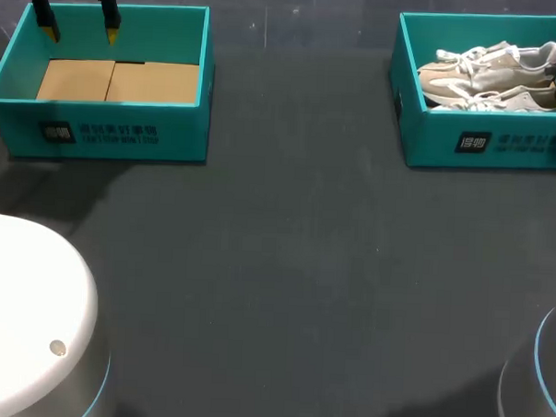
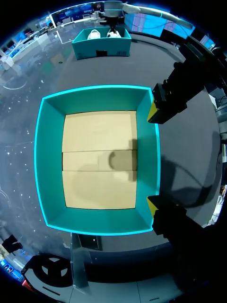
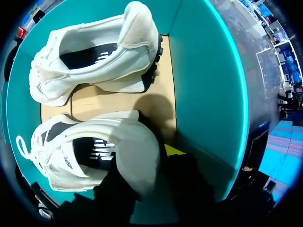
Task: Take the shoe out of the shoebox, open the shoe tongue, remove and reinsert the insole, then place the shoe into the shoebox
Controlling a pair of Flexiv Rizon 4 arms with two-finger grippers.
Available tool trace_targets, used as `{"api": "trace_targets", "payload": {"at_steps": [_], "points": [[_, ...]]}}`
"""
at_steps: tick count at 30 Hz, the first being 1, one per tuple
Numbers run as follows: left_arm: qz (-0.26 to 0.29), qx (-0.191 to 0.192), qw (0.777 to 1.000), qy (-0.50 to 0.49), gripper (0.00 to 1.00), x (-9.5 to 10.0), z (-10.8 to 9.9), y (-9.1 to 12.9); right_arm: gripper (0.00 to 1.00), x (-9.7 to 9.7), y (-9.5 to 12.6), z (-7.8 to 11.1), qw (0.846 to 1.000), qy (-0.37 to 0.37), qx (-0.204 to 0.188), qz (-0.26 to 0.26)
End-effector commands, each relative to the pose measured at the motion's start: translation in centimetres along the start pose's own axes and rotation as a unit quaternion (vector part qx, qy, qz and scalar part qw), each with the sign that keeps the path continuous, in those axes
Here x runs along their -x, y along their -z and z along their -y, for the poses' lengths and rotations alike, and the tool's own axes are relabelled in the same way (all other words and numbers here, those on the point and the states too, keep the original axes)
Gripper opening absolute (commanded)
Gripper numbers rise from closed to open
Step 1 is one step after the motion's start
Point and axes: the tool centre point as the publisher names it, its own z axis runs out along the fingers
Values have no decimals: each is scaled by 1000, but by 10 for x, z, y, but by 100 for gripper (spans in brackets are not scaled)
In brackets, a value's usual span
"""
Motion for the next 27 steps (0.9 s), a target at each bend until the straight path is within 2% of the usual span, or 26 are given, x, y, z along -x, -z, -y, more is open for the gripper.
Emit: {"api": "trace_targets", "payload": {"at_steps": [1, 12, 27], "points": [[0, 0, 1000, 0, 100, 0, 0, 0, 0, -2, 7, 6, 1000, -4, 10, 4], [0, 0, 1000, 0, 100, 0, 0, 0, 0, 2, 18, 4, 999, -19, 22, 14], [0, 0, 1000, 0, 100, 0, 0, 0, 0, 0, 31, -1, 998, -59, 18, 22]]}}
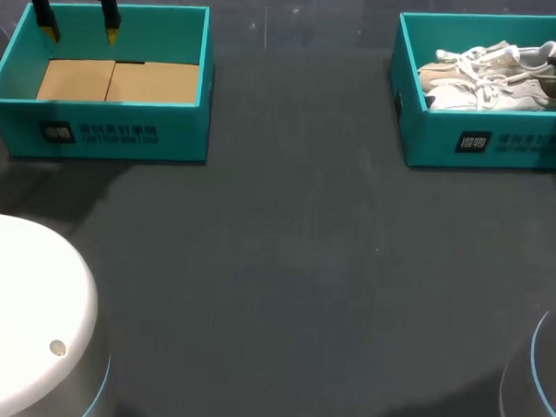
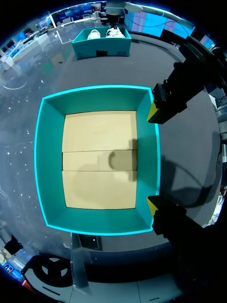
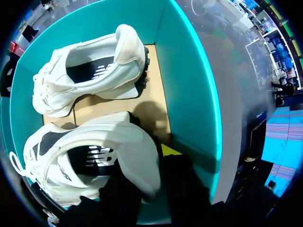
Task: Take the shoe out of the shoebox, open the shoe tongue, remove and reinsert the insole, then place the shoe into the shoebox
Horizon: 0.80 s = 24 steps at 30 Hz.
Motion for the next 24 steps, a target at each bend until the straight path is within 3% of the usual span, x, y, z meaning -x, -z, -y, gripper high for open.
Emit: {"api": "trace_targets", "payload": {"at_steps": [1, 11, 24], "points": [[0, 0, 1000, 0, 100, 0, 0, 0, 0, -1, 8, -1, 1000, -6, -1, 2], [0, 0, 1000, 0, 100, 0, 0, 0, 0, -1, 29, -6, 1000, -17, 8, 16], [0, 0, 1000, 0, 100, 0, 0, 0, 0, 7, 72, -10, 998, -24, 35, 40]]}}
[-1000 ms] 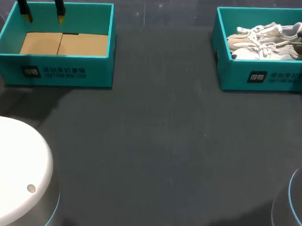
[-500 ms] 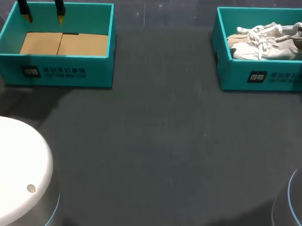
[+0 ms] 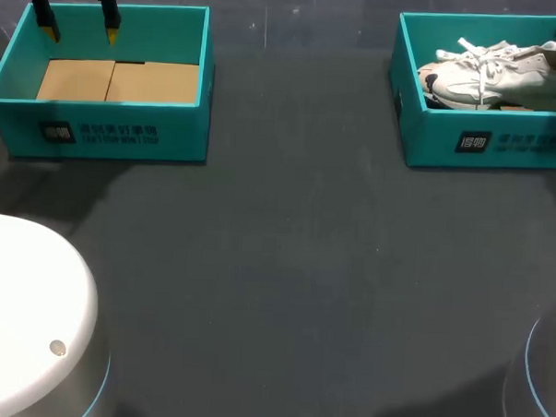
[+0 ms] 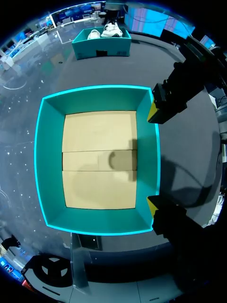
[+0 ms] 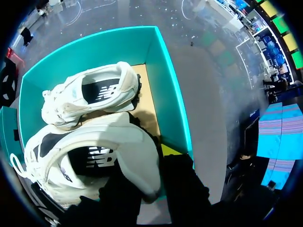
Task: Take the shoe out of the shoebox, open the shoe tongue, remove and reinsert the insole, then place the shoe into the shoebox
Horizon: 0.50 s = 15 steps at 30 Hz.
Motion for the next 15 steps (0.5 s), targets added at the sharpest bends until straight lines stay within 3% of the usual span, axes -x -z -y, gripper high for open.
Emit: {"api": "trace_targets", "payload": {"at_steps": [1, 15], "points": [[0, 0, 1000, 0, 100, 0, 0, 0, 0, 3, 19, 4, 1000, -2, 8, 5], [0, 0, 1000, 0, 100, 0, 0, 0, 0, 12, 69, -5, 999, -17, 12, 32]]}}
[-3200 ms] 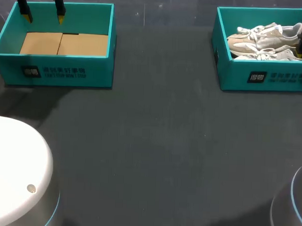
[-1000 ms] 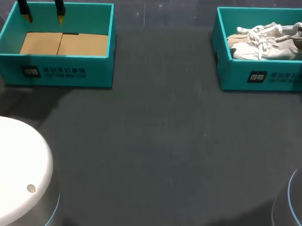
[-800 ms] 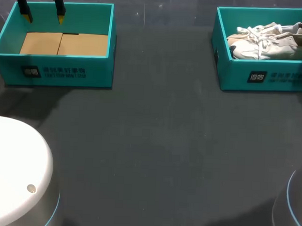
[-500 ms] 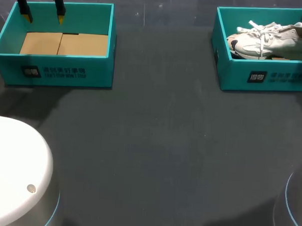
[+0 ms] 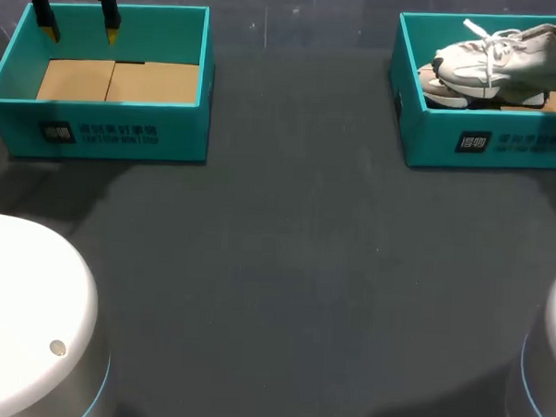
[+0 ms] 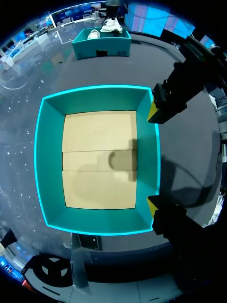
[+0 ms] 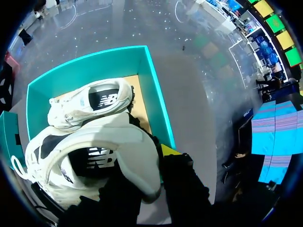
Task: Take the shoe out of the shoebox, open the shoe tongue, remove and reinsert the insole, then place the shoe into the shoebox
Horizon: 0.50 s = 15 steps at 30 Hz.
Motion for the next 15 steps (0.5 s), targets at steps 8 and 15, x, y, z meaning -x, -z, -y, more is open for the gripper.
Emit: {"api": "trace_targets", "payload": {"at_steps": [8, 15], "points": [[0, 0, 1000, 0, 100, 0, 0, 0, 0, 5, 55, 8, 1000, -14, -6, 17], [0, 0, 1000, 0, 100, 0, 0, 0, 0, 6, 88, 24, 999, -25, 2, 26]]}}
